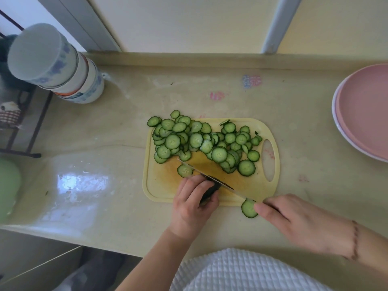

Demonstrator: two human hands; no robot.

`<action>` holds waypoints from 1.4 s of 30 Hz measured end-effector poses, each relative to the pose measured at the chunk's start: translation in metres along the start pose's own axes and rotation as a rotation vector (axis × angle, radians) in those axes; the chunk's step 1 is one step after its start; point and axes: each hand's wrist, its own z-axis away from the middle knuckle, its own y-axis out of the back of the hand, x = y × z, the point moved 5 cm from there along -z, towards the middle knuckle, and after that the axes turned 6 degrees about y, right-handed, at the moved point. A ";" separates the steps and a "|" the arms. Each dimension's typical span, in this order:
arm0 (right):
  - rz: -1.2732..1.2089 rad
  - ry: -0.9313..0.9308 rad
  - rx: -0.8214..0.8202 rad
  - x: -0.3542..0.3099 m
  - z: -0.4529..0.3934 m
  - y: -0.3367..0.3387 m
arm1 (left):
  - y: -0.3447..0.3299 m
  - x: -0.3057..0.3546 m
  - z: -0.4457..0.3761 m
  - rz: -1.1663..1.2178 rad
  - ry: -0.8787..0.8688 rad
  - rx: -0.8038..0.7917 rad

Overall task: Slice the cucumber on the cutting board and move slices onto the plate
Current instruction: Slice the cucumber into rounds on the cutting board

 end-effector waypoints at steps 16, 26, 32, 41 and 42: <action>-0.045 -0.003 -0.023 -0.005 0.014 0.018 | 0.002 0.002 0.000 0.015 0.022 0.017; -0.007 0.008 -0.007 -0.010 0.015 0.025 | 0.000 0.002 0.002 0.019 0.031 0.031; -0.007 0.023 -0.009 -0.011 0.014 0.027 | 0.001 -0.001 0.003 0.019 0.063 0.040; 0.029 0.032 -0.012 -0.007 0.006 0.029 | 0.001 -0.003 0.005 0.041 0.081 0.044; 0.034 0.034 -0.013 -0.005 0.004 0.028 | 0.001 -0.003 0.005 0.042 0.078 0.043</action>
